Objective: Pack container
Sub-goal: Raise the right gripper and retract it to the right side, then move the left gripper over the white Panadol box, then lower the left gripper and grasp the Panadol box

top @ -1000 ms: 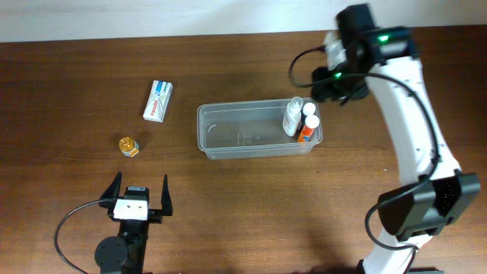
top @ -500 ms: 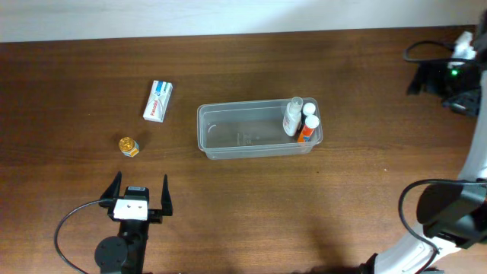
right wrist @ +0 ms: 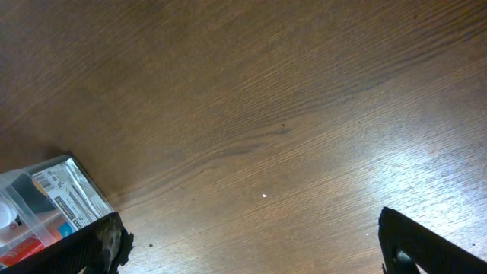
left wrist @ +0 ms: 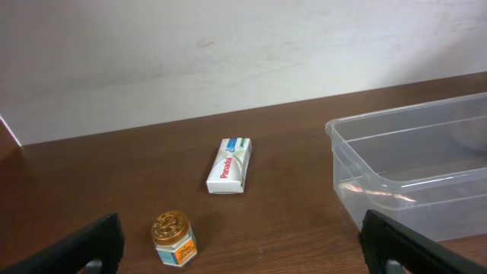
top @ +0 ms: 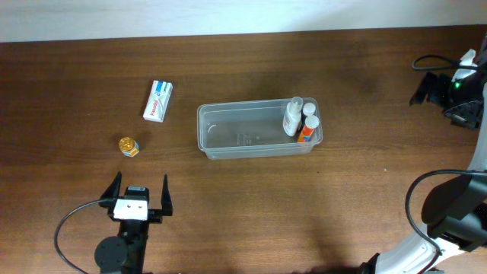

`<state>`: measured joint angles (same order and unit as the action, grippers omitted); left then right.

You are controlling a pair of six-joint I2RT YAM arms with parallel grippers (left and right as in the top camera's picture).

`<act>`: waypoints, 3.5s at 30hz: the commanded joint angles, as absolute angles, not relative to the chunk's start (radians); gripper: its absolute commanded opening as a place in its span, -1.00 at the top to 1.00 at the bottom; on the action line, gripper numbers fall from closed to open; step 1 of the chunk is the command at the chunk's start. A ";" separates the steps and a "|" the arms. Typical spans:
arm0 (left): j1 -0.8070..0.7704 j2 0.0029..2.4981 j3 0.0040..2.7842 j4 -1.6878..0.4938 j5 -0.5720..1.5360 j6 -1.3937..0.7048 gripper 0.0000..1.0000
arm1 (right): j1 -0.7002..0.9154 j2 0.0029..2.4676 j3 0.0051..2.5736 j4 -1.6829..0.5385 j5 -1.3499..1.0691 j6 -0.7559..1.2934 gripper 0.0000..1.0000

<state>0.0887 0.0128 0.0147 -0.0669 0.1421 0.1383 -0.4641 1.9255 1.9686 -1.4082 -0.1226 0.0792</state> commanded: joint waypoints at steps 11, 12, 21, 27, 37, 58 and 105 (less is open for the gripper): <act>0.096 0.006 0.009 -0.068 0.084 0.155 -0.99 | -0.465 1.910 1.964 -1.405 -0.135 0.086 -0.97; 0.096 0.006 0.009 -0.066 0.068 0.155 -0.99 | -0.465 1.910 1.964 -1.405 -0.135 0.086 -0.97; 0.095 0.006 0.026 0.181 0.234 0.147 -0.99 | -0.465 1.910 1.964 -1.405 -0.135 0.086 -0.97; 0.095 0.097 0.216 0.039 0.213 0.187 -0.99 | -0.465 1.910 1.964 -1.405 -0.135 0.086 -0.97; 0.095 0.845 0.999 -0.565 0.163 0.286 -0.99 | -0.465 1.910 1.964 -1.405 -0.135 0.086 -0.97; 0.094 1.735 1.828 -1.142 0.252 0.285 -0.99 | -0.465 1.910 1.964 -1.405 -0.135 0.086 -0.97; 0.036 2.296 1.828 -0.763 0.077 0.414 -0.99 | -0.465 1.910 1.964 -1.405 -0.135 0.086 -0.97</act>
<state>0.0330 2.2860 1.8107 -0.7738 0.0837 0.4011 -0.4641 1.9255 1.9621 -1.4055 -0.1295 0.0795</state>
